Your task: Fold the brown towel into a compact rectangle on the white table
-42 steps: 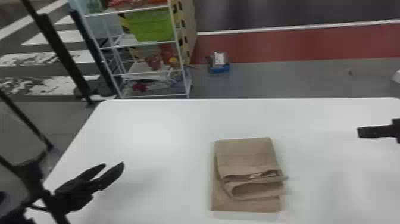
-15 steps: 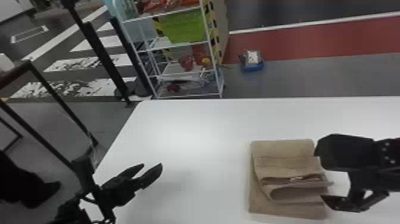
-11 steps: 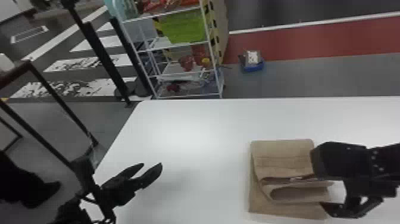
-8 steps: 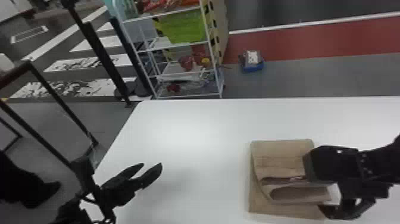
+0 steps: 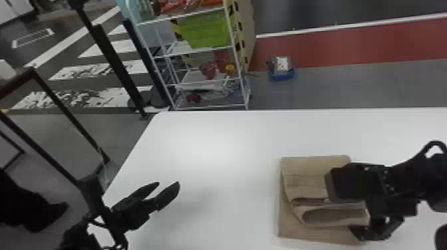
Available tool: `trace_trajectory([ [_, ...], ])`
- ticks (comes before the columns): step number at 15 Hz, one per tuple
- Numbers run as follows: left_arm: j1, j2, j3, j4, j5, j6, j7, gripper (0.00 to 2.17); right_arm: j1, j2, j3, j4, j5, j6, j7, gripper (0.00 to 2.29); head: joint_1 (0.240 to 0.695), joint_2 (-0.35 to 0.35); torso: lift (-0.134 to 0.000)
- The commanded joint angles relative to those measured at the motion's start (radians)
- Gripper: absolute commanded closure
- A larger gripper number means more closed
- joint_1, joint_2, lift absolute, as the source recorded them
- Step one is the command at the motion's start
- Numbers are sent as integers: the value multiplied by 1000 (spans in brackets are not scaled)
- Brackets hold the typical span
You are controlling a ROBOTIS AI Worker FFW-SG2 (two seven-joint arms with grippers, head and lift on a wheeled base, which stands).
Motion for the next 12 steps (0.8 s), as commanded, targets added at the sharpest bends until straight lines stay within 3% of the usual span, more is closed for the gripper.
trace_trajectory([
  [1,0,-3,0,1,0,-1,0,33,-3,4,7,5,6,-1,20,147,695,350,-124],
  [7,0,-3,2,4,2,-7,0,33,-20,24,15,29,22,-5,20,404,695,350,-124],
  [12,0,-3,-1,3,2,-7,-2,33,-44,41,18,57,26,14,20,475,695,350,-124],
])
